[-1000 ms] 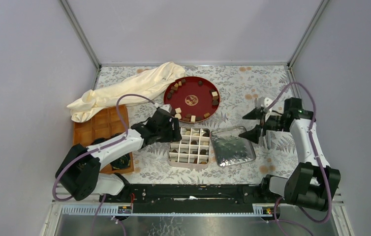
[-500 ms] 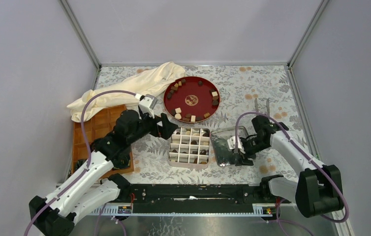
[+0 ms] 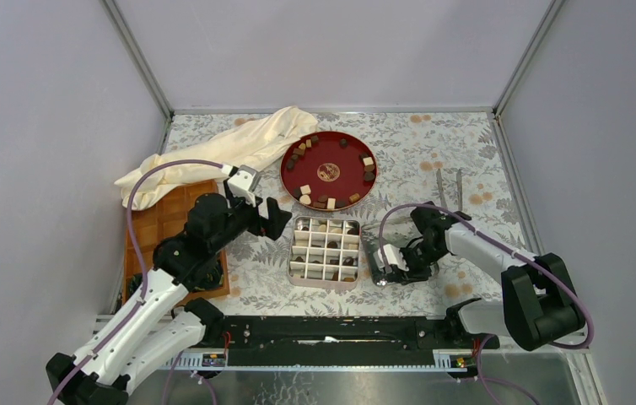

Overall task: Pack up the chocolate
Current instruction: Pick up the box lid from the center of the board.

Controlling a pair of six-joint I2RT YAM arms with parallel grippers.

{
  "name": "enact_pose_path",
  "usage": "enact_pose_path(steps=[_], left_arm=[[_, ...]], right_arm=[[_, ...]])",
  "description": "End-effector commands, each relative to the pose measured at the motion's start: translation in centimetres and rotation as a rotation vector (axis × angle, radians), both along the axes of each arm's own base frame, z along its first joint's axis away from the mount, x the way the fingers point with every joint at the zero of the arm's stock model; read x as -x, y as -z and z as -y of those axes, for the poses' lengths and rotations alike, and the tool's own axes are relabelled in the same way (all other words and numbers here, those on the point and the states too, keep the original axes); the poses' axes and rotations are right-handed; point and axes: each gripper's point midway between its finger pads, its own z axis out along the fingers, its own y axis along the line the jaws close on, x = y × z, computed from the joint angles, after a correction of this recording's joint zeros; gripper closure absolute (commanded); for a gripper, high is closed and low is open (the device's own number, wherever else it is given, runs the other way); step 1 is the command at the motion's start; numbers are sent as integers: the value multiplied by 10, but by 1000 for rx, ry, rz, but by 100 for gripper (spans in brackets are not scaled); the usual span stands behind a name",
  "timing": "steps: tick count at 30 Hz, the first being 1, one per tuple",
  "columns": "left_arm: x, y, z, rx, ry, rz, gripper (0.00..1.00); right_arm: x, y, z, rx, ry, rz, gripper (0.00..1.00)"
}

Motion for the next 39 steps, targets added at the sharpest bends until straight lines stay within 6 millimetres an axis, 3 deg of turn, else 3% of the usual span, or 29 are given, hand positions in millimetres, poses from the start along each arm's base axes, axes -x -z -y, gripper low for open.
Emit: enact_pose_path(steps=[1,12,17,20,22,26,31,39], left_arm=[[-5,2,-8,-31,-32,19,1],[-8,6,-12,-35,-57,4,1],[-11,9,-15,-37,-80,-11,1],[-12,10,-16,-33,-84,-20,1],[-12,12,-15,-31,-79,-30,1],[-9,16,-8,-21,-33,-56,1],[-3,16,4,0,48,-61,1],[27,2,47,87,377,19,1]], right_arm=[[4,6,1,35,-17,-8,65],[2,18,9,114,-28,69,77],[-5,12,8,101,1,116,87],[-5,5,3,72,27,118,99],[-5,-1,-1,50,46,110,100],[-14,-20,-11,8,136,83,100],[-28,-56,-19,-68,308,-13,100],[-41,-111,-18,-192,424,-111,100]])
